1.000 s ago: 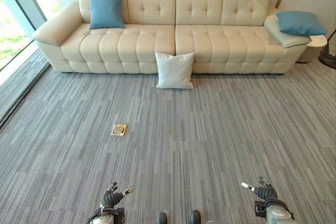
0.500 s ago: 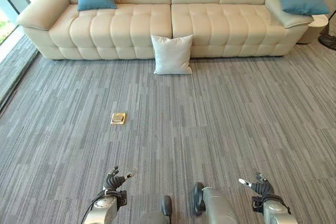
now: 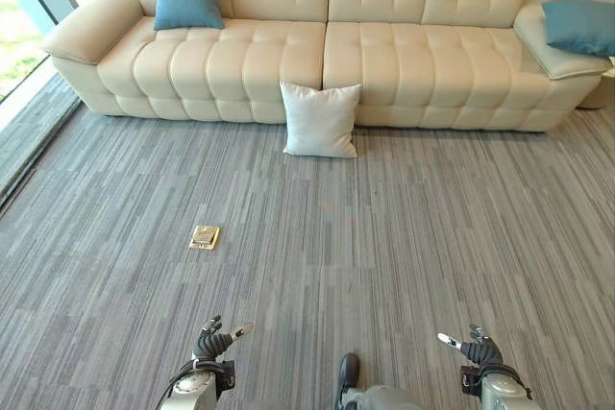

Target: Pick up all the scattered cushions and arrange them neatly on the sofa.

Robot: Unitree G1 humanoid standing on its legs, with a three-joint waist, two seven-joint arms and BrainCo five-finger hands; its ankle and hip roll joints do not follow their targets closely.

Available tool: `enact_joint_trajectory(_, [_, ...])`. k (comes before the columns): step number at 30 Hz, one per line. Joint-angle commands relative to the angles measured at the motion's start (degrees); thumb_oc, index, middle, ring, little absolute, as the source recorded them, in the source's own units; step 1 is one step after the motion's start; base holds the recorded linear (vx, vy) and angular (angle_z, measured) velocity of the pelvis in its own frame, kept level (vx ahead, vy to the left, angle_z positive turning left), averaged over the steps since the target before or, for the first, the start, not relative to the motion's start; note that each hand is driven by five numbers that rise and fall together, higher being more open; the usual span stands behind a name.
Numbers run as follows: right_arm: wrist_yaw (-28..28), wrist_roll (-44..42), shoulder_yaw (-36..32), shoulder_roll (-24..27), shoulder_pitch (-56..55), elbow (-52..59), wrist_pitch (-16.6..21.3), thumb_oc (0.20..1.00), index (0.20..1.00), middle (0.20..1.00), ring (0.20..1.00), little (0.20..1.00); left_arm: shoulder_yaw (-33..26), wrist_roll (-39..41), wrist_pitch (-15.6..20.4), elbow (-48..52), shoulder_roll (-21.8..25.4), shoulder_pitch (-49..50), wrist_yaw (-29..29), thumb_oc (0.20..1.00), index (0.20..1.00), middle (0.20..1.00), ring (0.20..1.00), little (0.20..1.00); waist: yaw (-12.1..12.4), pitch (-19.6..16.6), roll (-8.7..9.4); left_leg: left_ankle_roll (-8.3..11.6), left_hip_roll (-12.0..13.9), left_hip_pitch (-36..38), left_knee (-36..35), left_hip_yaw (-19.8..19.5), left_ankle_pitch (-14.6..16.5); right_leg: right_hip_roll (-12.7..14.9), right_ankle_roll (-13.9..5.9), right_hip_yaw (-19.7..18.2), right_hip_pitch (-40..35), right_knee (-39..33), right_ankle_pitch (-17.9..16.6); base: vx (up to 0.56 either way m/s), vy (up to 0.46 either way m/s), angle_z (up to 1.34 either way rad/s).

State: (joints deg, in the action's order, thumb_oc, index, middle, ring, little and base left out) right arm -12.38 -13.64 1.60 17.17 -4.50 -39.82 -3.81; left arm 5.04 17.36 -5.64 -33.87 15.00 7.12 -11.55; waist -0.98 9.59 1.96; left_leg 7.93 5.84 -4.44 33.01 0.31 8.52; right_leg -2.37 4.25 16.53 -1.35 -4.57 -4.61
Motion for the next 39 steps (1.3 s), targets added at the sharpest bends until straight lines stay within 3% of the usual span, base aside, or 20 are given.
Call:
enact_joint_trajectory(1, [-0.41,-1.25,-0.64,2.5,0.9,1.37,1.01,1.0,1.0,1.0,1.0,1.0,1.06,0.45,1.82,2.25,1.41,-2.61,-0.19,1.0,1.0,1.0,1.0,1.0,-0.89,3.59,-0.62,-3.11,-4.55,7.82,-4.56,3.23,-12.58,0.59,-5.41,-3.06,-1.77,0.95,9.17,0.42,-0.196,-0.33])
enact_joint_trajectory(4, [-0.72,-1.65,-0.62,2.43,1.08,0.66,0.81,1.0,1.0,1.0,1.0,1.0,1.04,0.56,1.6,2.65,1.66,-2.18,-0.24,1.0,1.0,1.0,1.0,1.0,-0.09,4.29,1.27,-6.07,-5.37,1.12,-7.87,4.13,-6.17,2.06,-5.58,-3.75,-4.5,0.31,10.01,0.24,-0.101,-0.13])
enact_joint_trajectory(6, [-0.77,-1.5,-0.46,2.51,1.17,0.51,0.73,1.0,1.0,1.0,1.0,1.0,1.08,0.52,1.46,2.72,1.79,-1.91,-0.22,1.0,1.0,1.0,1.0,1.0,0.17,4.44,1.65,-6.64,-5.72,0.05,-10.86,4.16,-4.49,2.42,-5.81,-3.94,-5.2,0.31,10.59,0.23,-0.012,-0.07])
enact_joint_trajectory(7, [-0.7,-0.88,0.09,2.5,1.12,0.89,0.35,1.0,1.0,1.0,1.0,1.0,1.07,0.35,1.12,3.41,1.96,-1.12,-0.38,1.0,1.0,1.0,1.0,1.0,0.32,4.19,1.95,-6.72,-6.13,-1.26,-20.28,2.73,-4.77,3.0,-5.96,-4.01,-6.35,0.5,11.6,0.28,0.007,0.01])
enact_joint_trajectory(9, [-0.56,-0.59,0.39,2.49,0.99,1.11,0.24,1.0,1.0,1.0,1.0,1.0,1.0,0.25,1.01,4.07,1.97,-0.59,-0.42,1.0,1.0,1.0,1.0,1.0,0.2,3.87,1.96,-6.38,-6.12,-1.01,-25.52,1.71,-6.63,3.1,-5.92,-3.71,-6.9,0.65,11.95,0.32,0.046,0.11])
enact_joint_trajectory(10, [-0.38,0.19,0.7,2.75,0.69,1.83,0.09,1.0,1.0,1.0,1.0,1.0,0.9,-0.23,0.68,4.26,2.23,0.03,-0.49,1.0,1.0,1.0,1.0,1.0,-0.01,3.41,1.07,-4.95,-5.28,-2.12,-34.78,-0.47,-13.33,2.45,-5.79,-3.41,-8.35,0.35,12.65,0.33,0.064,0.17])
enact_joint_trajectory(15, [-0.06,1.1,0.91,2.53,1.21,1.27,-0.52,1.0,1.0,1.0,1.0,1.0,0.19,-1.11,0.46,3.98,2.79,0.32,-0.78,1.0,1.0,1.0,1.0,1.0,-0.54,2.45,0.22,-1.94,-4.21,-6.01,-38.01,0.85,-15.88,2.93,-6.89,-4.32,-12.56,-0.01,14.27,0.37,0.16,0.15])
enact_joint_trajectory(19, [0.52,2.26,0.94,1.67,0.51,1.66,-0.89,1.0,1.0,1.0,1.0,1.0,-0.04,-1.28,0.41,3.97,3.02,0.89,-0.64,1.0,1.0,1.0,1.0,1.0,-0.12,0.48,0.36,-3.69,-4.89,-3.75,-38.01,1.41,-15.81,4.8,-8.19,-4.97,-13.96,1.96,15.13,0.5,0.294,-0.12])
enact_joint_trajectory(21, [0.99,1.99,0.73,0.74,0.53,1.99,-0.76,1.0,1.0,1.0,1.0,1.0,-0.01,-1.7,0.33,3.21,3.54,0.18,-0.59,1.0,1.0,1.0,1.0,1.0,-0.1,-0.3,1.27,-6.17,-6.76,-0.98,-38.01,2.66,-13.95,7.58,-9.65,-6.16,-12.53,10.08,12.46,0.49,0.357,-0.24])
enact_joint_trajectory(22, [1.09,1.91,1.27,0.3,1.03,1.91,-0.44,1.0,1.0,1.0,1.0,1.0,0.27,-2.07,0.45,3.01,4.45,-0.37,-0.69,1.0,1.0,1.0,1.0,1.0,-0.18,0.77,1.45,-8.36,-7.67,0.81,-36.64,3.5,-11.49,9.53,-9.83,-7.76,-6.16,24.11,7.53,0.38,0.333,-0.01])
enact_joint_trajectory(23, [1.1,1.91,1.27,0.31,1.06,1.9,-0.43,1.0,1.0,1.0,1.0,1.0,0.27,-2.07,0.45,3.0,4.44,-0.4,-0.69,1.0,1.0,1.0,1.0,1.0,-0.13,0.64,1.43,-8.36,-7.65,0.61,-36.63,3.56,-11.54,9.53,-9.82,-7.84,-5.83,24.35,7.58,0.36,0.431,-0.22])
enact_joint_trajectory(24, [0.75,3.38,2.48,0.39,2.21,1.95,-0.69,1.0,1.0,1.0,1.0,1.0,0.49,-1.77,0.51,2.94,5.04,-1.14,-0.9,1.0,1.0,1.0,1.0,1.0,-0.33,2.54,1.41,-10.42,-8.61,2.96,-35.75,4.81,-9.24,11.85,-10.03,-7.69,-0.61,35.14,1.76,0.16,0.219,-0.24])
enact_joint_trajectory(26, [0.68,3.32,2.68,0.16,2.57,2.11,-0.96,1.0,1.0,1.0,1.0,1.0,0.75,-1.74,0.31,3.0,4.99,-1.24,-1.05,1.0,1.0,1.0,1.0,1.0,-0.99,3.46,0.47,-10.95,-8.59,5.11,-36.27,5.03,-8.53,11.48,-9.31,-8.42,4.27,40.5,2.48,0.3,0.292,-0.03])
enact_joint_trajectory(28, [0.75,3.24,2.69,0.14,2.8,1.69,-0.92,1.0,1.0,1.0,1.0,1.0,0.89,-1.66,0.42,3.03,4.88,-1.55,-1.15,1.0,1.0,1.0,1.0,1.0,-1.08,4.0,0.03,-10.96,-8.32,6.54,-37.05,5.44,-8.07,10.11,-8.89,-8.68,7.24,40.66,5.09,0.23,0.156,-0.09])
enact_joint_trajectory(30, [0.51,2.99,2.37,0.08,2.8,1.16,-1.19,1.0,1.0,1.0,1.0,1.0,0.78,-1.07,0.26,2.92,4.67,-1.72,-1.07,1.0,1.0,1.0,1.0,1.0,-1.27,4.56,-0.66,-10.74,-8.33,8.97,-37.33,5.84,-6.99,9.85,-9.08,-6.51,9.59,36.63,8.09,0.33,0.101,-0.08])
enact_joint_trajectory(31, [0.35,2.79,2.07,0.12,2.83,0.9,-1.4,1.0,1.0,1.0,1.0,1.0,0.58,-1.01,0.1,3.4,4.55,-1.71,-0.79,1.0,1.0,1.0,1.0,1.0,-1.29,5.17,-1.53,-10.44,-7.46,11.19,-37.99,6.91,-6.22,8.66,-9.04,-4.28,10.31,28.03,8.2,0.32,0.068,-0.1])
enact_joint_trajectory(32, [0.35,2.79,2.06,0.12,2.84,0.89,-1.4,1.0,1.0,1.0,1.0,1.0,0.58,-1.01,0.1,3.4,4.55,-1.73,-0.79,1.0,1.0,1.0,1.0,1.0,-1.23,5.15,-1.62,-10.42,-7.35,11.15,-38.0,6.96,-6.25,8.51,-9.0,-4.28,10.25,27.75,8.0,0.31,0.002,-0.23])
enact_joint_trajectory(34, [-0.01,2.19,1.11,-0.06,2.87,-0.01,-1.48,1.0,1.0,1.0,1.0,1.0,0.19,-1.89,-0.07,3.89,4.55,-2.04,-0.27,1.0,1.0,1.0,1.0,1.0,-1.76,5.36,-1.18,-9.61,-7.78,13.7,-38.01,7.2,-4.37,5.02,-11.81,-6.68,10.43,8.67,3.84,0.36,-0.057,-0.22])
enact_joint_trajectory(37, [0.11,2.47,0.31,-0.13,2.17,-0.29,-1.81,1.0,1.0,1.0,1.0,1.0,-0.62,-3.58,0.14,4.15,4.87,-2.75,0.2,1.0,1.0,1.0,1.0,1.0,-1.95,4.86,-0.59,-8.46,-8.0,16.42,-38.01,7.77,-2.78,4.42,-13.9,-6.34,12.73,-0.43,1.59,0.39,-0.093,-0.1])
enact_joint_trajectory(39, [0.14,2.85,0.08,0.01,2.04,-0.19,-1.91,1.0,1.0,1.0,1.0,1.0,-0.91,-3.87,0.25,4.62,4.96,-2.73,0.33,1.0,1.0,1.0,1.0,1.0,-1.83,4.55,-0.68,-8.15,-7.97,17.48,-38.01,7.88,-2.11,4.77,-14.23,-4.78,13.19,-0.43,1.73,0.49,-0.135,0.02])
